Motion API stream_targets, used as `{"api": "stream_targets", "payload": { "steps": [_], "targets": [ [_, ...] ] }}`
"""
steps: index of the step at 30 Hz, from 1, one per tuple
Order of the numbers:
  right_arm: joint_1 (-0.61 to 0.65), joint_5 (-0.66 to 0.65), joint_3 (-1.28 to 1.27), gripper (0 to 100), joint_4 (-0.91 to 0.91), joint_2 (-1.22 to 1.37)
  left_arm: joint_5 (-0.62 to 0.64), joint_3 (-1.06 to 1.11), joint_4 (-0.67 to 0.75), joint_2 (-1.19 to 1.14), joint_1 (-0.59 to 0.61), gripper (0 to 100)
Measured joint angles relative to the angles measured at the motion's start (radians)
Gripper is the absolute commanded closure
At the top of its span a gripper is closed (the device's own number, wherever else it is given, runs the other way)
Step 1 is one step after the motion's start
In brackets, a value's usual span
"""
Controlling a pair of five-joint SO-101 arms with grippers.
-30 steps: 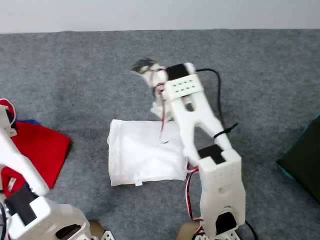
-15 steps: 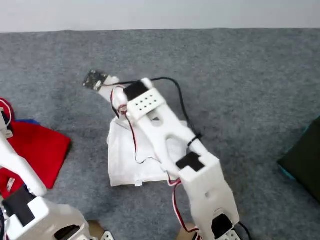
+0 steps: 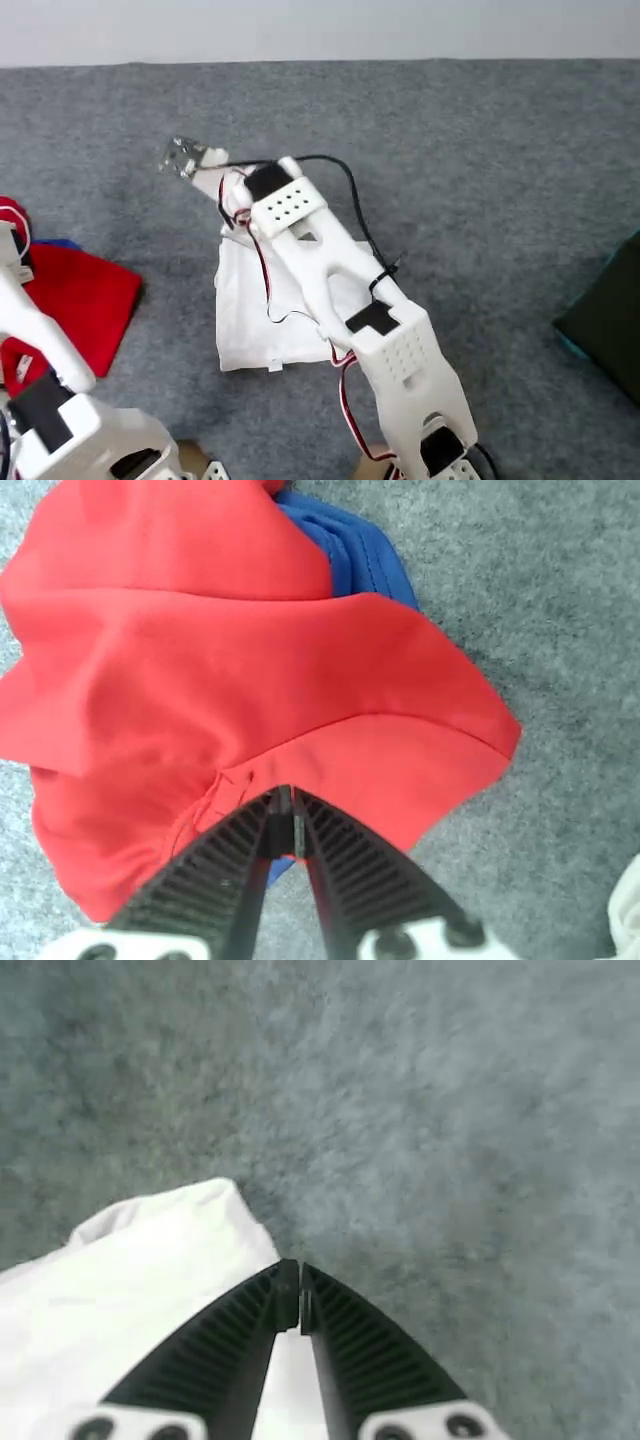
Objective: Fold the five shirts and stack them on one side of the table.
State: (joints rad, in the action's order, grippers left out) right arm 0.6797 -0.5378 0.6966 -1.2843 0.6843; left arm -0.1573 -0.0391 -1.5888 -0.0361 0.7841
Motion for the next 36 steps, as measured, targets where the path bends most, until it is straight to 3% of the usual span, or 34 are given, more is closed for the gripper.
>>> {"api": "stream_targets", "payload": {
  "steps": [8, 17, 20, 32, 36],
  "targets": [
    [0.066, 0.0, 0.031, 99.0, -0.126, -0.032, 0.0, 0.003, 0.008, 0.002, 0.0, 100],
    [0.098, 0.002, 0.032, 99.0, 0.114, 0.169, 0.0, 0.003, 0.008, 0.002, 0.0, 100],
    [0.101, 0.0, 0.071, 99.0, 0.117, 0.175, 0.0, 0.003, -0.011, 0.002, 0.0, 100],
    [0.097, 0.003, 0.525, 99.0, -0.364, 0.146, 0.0, 0.003, -0.029, 0.002, 0.02, 100],
    [0.063, 0.112, 0.554, 99.0, -0.468, 0.14, 0.0, 0.003, -0.061, 0.04, 0.02, 100]
  ]
}}
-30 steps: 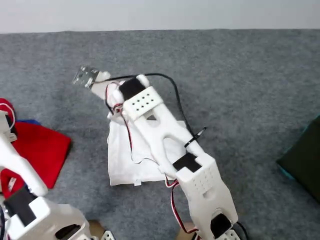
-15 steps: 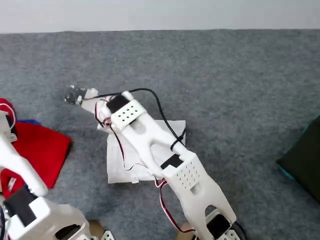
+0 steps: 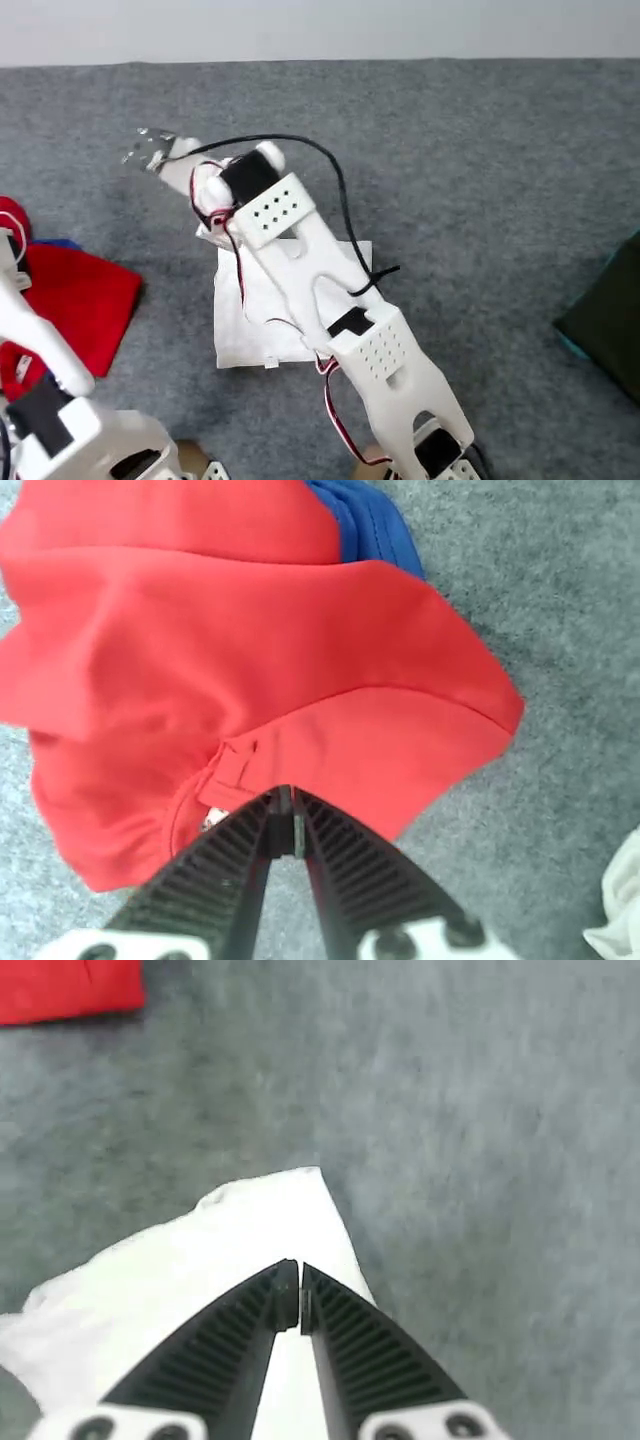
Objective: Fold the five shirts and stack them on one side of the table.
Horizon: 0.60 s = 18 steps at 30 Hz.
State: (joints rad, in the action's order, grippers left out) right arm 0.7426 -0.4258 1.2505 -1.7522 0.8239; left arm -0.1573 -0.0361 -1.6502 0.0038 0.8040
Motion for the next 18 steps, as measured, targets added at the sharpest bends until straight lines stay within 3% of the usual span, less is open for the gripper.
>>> {"api": "stream_targets", "payload": {
  "steps": [6, 18],
  "targets": [
    [-0.098, 0.164, -0.129, 99.0, -0.002, -0.132, 0.0, 0.0, -0.035, 0.094, 0.0, 100],
    [-0.107, 0.341, -1.036, 99.0, -0.002, -0.621, 0.0, 0.21, -0.037, 0.287, 0.0, 100]
  ]
}}
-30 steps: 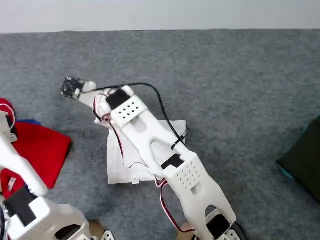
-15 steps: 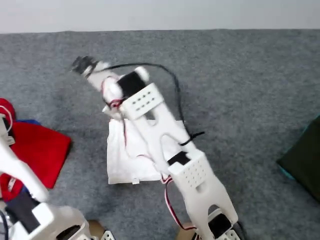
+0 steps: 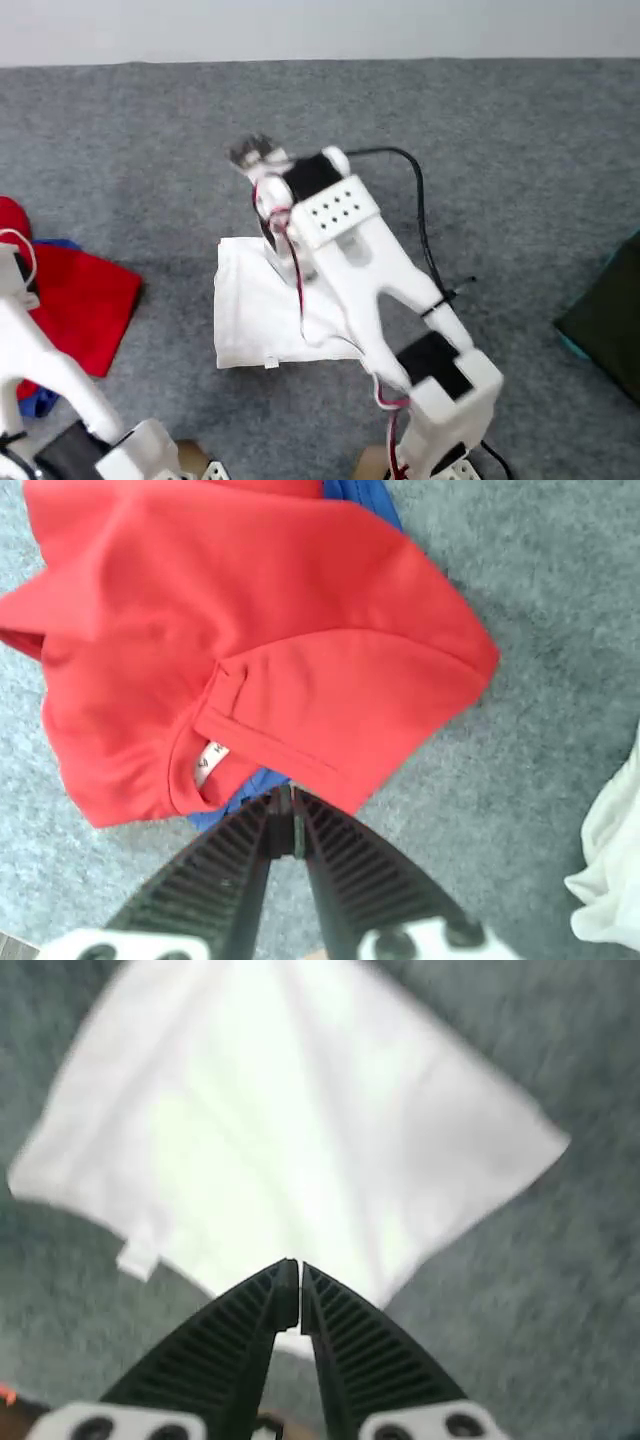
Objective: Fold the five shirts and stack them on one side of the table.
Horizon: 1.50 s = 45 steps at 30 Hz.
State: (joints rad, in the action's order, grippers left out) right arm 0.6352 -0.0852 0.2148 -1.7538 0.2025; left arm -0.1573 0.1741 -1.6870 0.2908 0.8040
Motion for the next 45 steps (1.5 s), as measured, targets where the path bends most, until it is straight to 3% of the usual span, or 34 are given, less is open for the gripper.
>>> {"api": "stream_targets", "payload": {
  "steps": [10, 15, 24, 32, 42, 45],
  "targets": [
    [0.031, 0.012, -0.367, 99.0, 0.204, 0.06, 0.0, 0.244, 0.091, 0.255, 0.0, 100],
    [0.049, 0.012, -0.305, 99.0, 0.227, 0.094, -0.005, 0.305, 0.101, 0.33, 0.0, 100],
    [0.118, 0.012, -0.037, 99.0, 0.003, 0.043, -0.043, 0.334, 0.101, 0.393, 0.0, 100],
    [0.032, 0.112, -0.068, 99.0, 0.002, -0.195, -0.043, 0.388, 0.1, 0.396, 0.0, 99],
    [-0.08, 0.176, -0.373, 98.6, 0.011, -0.474, -0.091, 0.423, 0.026, 0.396, 0.0, 99],
    [-0.106, 0.276, -0.451, 89.0, 0.057, -0.511, -0.091, 0.423, 0.026, 0.396, 0.0, 99]
  ]
}}
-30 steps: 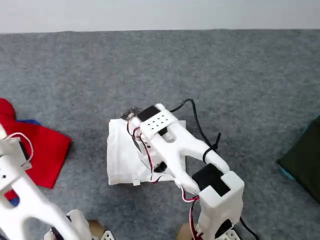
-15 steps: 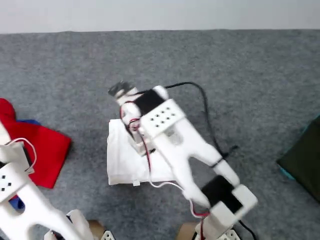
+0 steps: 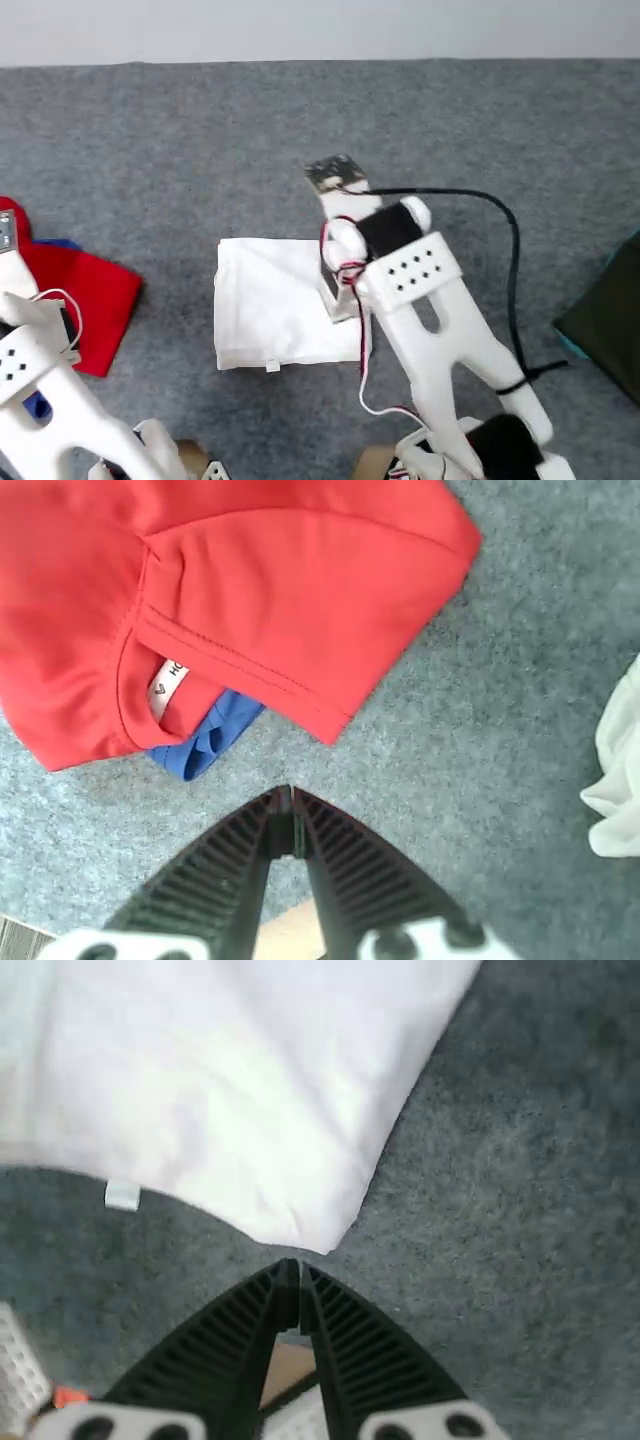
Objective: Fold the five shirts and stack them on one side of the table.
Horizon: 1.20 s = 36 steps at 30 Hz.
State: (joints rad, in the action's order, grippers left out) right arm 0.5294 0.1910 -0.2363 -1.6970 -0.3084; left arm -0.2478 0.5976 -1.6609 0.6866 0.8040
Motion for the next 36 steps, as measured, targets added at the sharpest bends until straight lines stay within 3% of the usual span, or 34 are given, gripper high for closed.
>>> {"api": "stream_targets", "payload": {
  "steps": [4, 7, 17, 29, 36],
  "targets": [
    [0.002, 0.135, -0.083, 66.5, 0.094, -0.009, 0.0, 0.0, 0.0, 0.0, 0.0, 99],
    [0.017, 0.222, -0.146, 57.4, 0.184, -0.011, 0.0, 0.0, 0.0, 0.0, 0.0, 99],
    [0.097, 0.293, -0.236, 62.6, 0.436, 0.126, 0.0, 0.0, 0.0, 0.0, 0.0, 99],
    [0.101, 0.293, -0.114, 63.5, 0.46, 0.511, 0.0, 0.0, -0.003, 0.0, 0.0, 99],
    [0.103, 0.293, -0.069, 89.9, 0.459, 0.578, 0.0, 0.0, -0.003, 0.0, 0.0, 99]
  ]
}}
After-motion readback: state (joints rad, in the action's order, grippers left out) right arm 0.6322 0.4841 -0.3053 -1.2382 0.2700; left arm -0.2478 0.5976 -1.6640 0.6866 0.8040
